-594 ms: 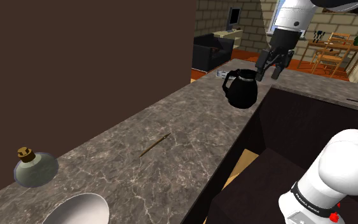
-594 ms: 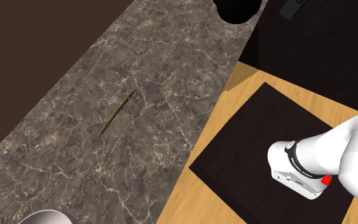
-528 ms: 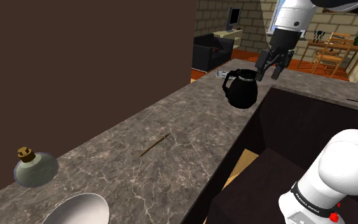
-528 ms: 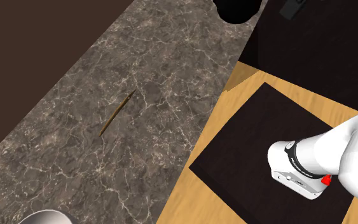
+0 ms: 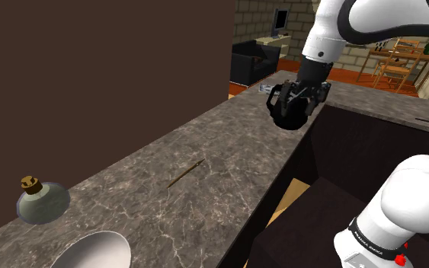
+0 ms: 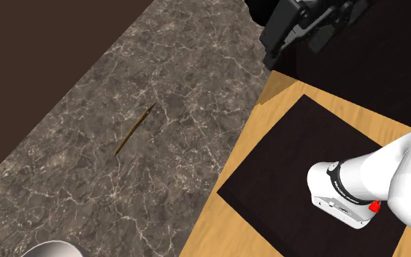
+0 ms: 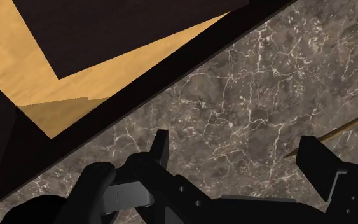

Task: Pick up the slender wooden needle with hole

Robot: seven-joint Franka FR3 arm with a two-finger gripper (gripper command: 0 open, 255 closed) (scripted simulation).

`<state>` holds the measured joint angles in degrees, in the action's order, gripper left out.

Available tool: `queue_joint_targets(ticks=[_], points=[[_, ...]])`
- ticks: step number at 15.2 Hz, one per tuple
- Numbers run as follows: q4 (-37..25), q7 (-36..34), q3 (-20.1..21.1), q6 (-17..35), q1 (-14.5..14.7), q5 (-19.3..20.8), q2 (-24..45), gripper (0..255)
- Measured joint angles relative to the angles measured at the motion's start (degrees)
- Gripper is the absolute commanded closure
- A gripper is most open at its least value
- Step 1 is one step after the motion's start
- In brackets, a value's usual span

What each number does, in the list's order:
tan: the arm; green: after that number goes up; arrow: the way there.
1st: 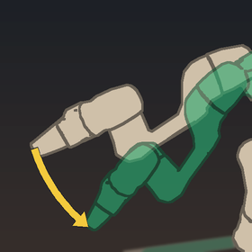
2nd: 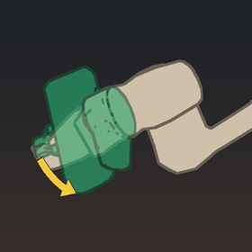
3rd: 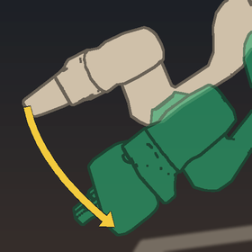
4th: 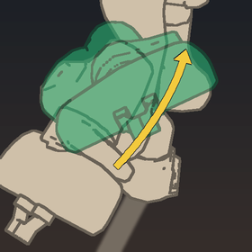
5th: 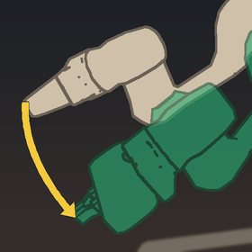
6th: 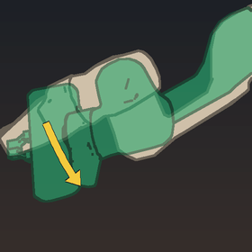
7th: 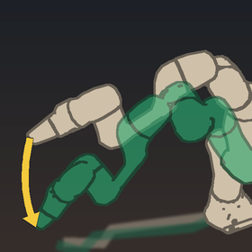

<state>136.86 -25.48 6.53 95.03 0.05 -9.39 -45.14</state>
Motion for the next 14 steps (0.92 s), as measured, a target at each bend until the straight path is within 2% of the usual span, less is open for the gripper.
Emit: queue_joint_targets(ticks=[7, 14], points=[[2.57, -15.35, 9.88, 11.13, -1.06, -5.24, 7.16, 0], [0.30, -31.28, 19.82, 22.46, -3.69, -6.67, 19.29, 0]])
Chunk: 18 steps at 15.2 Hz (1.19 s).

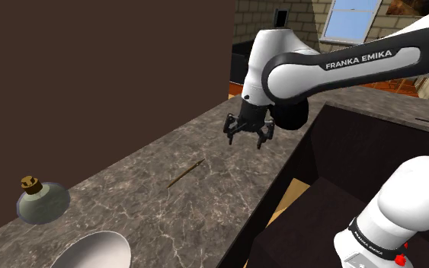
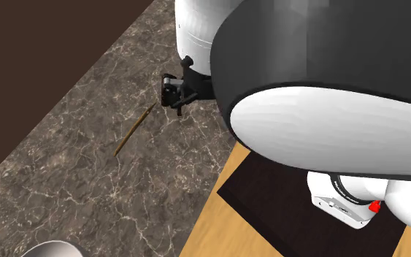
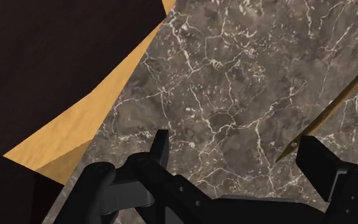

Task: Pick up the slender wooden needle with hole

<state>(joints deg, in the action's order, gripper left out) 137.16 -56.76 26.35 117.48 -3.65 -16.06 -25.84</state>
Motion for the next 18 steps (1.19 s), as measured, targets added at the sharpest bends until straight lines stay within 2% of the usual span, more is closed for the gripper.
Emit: queue_joint_targets(ticks=[5, 10, 14, 18], points=[[-4.33, -13.05, 6.76, 7.39, -2.92, 3.51, 11.31, 0], [-10.17, -28.03, 11.11, 13.27, -4.98, 12.31, 24.41, 0], [-17.95, -41.43, 10.75, 15.19, -2.99, 22.28, 36.51, 0], [-25.43, -51.28, 7.30, 15.90, 0.94, 29.01, 46.33, 0]])
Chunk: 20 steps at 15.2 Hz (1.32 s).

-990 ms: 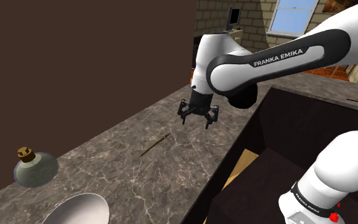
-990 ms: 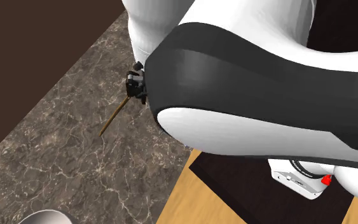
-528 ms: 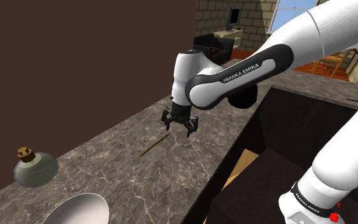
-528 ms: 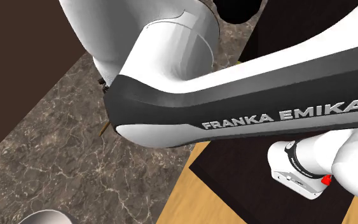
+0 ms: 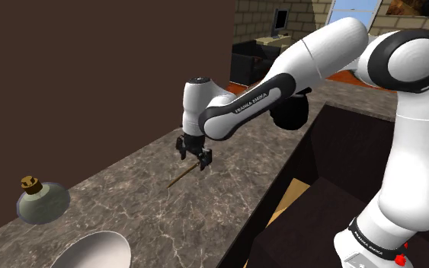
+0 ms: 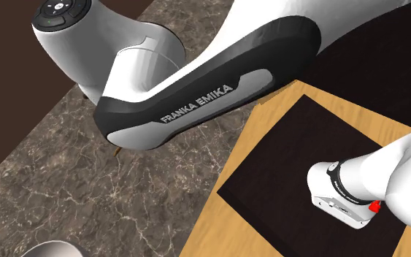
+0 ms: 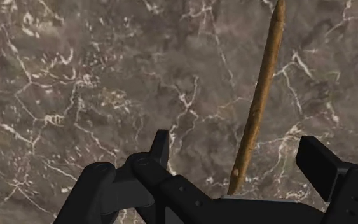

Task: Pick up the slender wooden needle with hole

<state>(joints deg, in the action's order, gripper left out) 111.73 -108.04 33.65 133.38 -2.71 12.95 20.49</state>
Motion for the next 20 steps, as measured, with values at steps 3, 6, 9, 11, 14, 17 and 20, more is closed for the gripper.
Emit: queue_joint_targets(ticks=[3, 6, 9, 11, 14, 17, 20], points=[[-7.36, -6.15, -3.17, -0.51, 3.80, 3.60, 7.55, 0], [-8.70, -8.08, -4.49, 0.62, 4.95, 4.85, 10.17, 0], [-8.91, -8.80, -5.27, 2.06, 5.60, 5.83, 11.91, 0], [-8.96, -9.14, -5.69, 2.87, 5.95, 6.35, 12.84, 0], [-8.85, -9.28, -5.85, 3.32, 6.06, 6.60, 13.14, 255], [-8.73, -9.29, -5.77, 2.87, 6.07, 6.59, 12.92, 255], [-8.81, -9.29, -5.77, 3.17, 6.10, 6.59, 12.95, 255]])
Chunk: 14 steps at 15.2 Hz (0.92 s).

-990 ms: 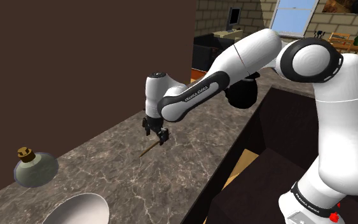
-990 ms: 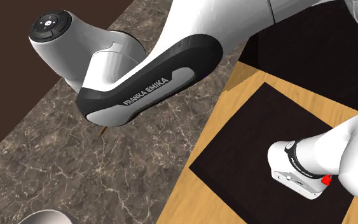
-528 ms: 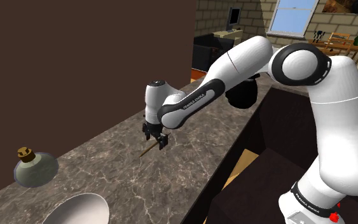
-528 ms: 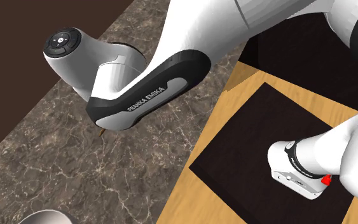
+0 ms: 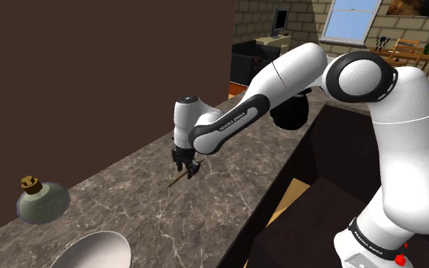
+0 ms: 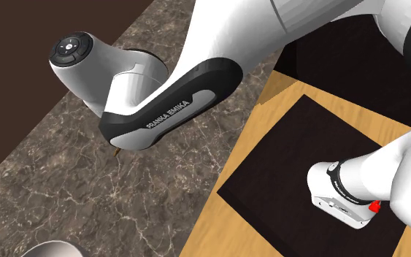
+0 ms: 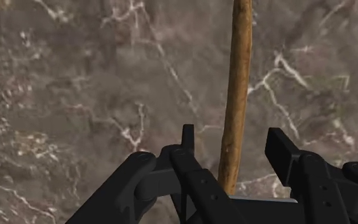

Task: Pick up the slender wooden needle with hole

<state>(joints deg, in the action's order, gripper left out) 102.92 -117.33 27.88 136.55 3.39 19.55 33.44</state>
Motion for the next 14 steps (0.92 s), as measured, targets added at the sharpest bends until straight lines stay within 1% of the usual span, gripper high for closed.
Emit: queue_joint_targets(ticks=[6, 14], points=[[-0.10, 0.40, 0.39, -0.81, -0.42, -0.55, -0.72, 255], [-0.91, 1.65, 2.06, -5.01, -1.57, -2.84, -4.41, 255]])
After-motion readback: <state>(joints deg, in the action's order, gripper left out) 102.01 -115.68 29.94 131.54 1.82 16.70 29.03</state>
